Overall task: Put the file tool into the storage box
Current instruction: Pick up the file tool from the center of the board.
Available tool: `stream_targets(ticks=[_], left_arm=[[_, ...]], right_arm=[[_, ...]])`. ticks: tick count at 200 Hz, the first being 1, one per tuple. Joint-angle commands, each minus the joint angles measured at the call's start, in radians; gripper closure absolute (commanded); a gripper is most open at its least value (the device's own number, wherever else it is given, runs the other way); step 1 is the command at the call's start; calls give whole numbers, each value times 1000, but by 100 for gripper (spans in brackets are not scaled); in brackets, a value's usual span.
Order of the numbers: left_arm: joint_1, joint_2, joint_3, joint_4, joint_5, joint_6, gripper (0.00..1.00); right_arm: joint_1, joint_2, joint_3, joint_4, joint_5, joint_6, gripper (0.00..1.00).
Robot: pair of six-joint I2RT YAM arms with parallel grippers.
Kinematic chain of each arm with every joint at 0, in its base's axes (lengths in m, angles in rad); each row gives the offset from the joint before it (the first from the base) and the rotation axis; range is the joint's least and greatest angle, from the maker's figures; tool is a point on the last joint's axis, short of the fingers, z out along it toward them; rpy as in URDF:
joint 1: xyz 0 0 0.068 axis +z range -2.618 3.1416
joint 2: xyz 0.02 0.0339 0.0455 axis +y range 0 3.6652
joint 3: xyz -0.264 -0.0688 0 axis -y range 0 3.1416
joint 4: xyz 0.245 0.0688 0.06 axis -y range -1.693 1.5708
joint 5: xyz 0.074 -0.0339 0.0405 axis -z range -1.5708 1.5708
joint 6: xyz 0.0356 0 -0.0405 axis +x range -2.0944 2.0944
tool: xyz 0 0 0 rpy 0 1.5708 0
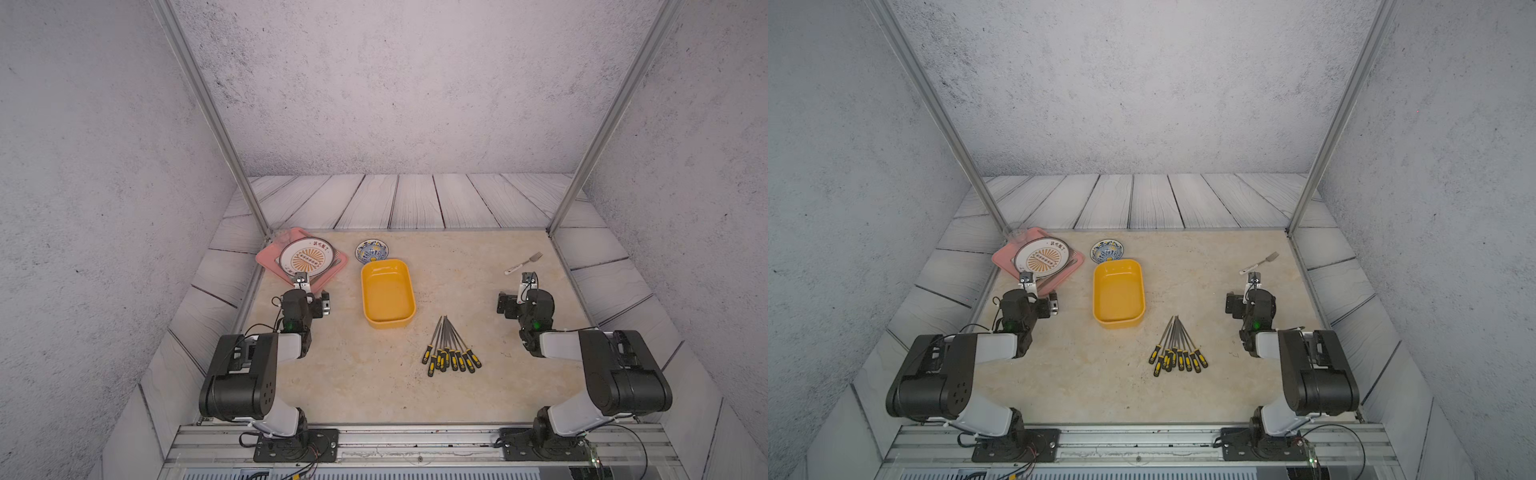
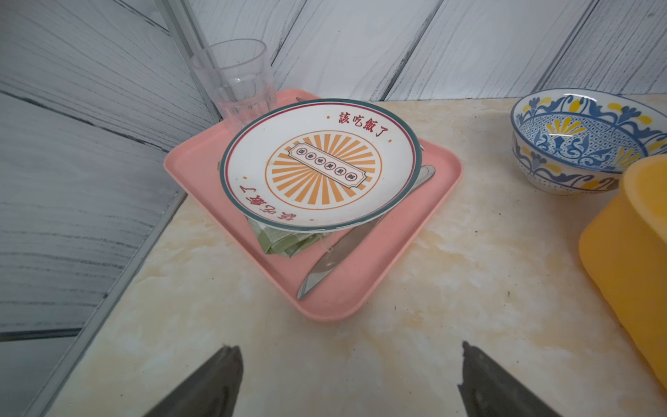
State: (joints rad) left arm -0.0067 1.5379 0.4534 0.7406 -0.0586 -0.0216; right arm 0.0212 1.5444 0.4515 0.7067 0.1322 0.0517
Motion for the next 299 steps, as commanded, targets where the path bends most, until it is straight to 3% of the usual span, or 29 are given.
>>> stream_targets(ticks=[1, 165, 190, 201, 215, 227, 234, 248, 261, 269, 287, 299], left_arm=[[-3, -5, 4, 1, -8, 14, 2], [-41, -7, -21, 48, -88, 28, 2], [-43, -7, -22, 50, -104, 22, 2], [-43, -9, -24, 52, -103, 22, 2], [-43, -12, -14, 40, -116, 18, 2], [-44, -36, 3, -5, -139, 12, 2], [-63, -51, 25, -26, -184, 27, 2], [-107, -115, 161, -342, -200, 62, 2], [-139, -148, 254, -462, -235, 51, 2], [-141, -183, 277, -499, -208, 11, 2], [-141, -244, 295, -542, -142, -140, 2], [-143, -280, 319, -617, -44, -219, 2]], right_arm=[[1, -16, 14, -5, -9, 9, 0], [3, -20, 11, -6, -6, 3, 0], [18, -55, 11, -27, -75, -52, 0], [30, -85, 43, -102, -68, -60, 0], [76, -118, 175, -378, 8, -53, 0], [113, -117, 260, -507, 69, -11, 0], [129, -119, 282, -535, 72, 20, 8], [193, -128, 326, -608, 94, 23, 17], [231, -143, 376, -712, 59, 121, 30], [251, -154, 397, -785, 30, 221, 35], [318, -167, 409, -903, -74, 381, 35], [386, -163, 412, -996, -103, 397, 51]])
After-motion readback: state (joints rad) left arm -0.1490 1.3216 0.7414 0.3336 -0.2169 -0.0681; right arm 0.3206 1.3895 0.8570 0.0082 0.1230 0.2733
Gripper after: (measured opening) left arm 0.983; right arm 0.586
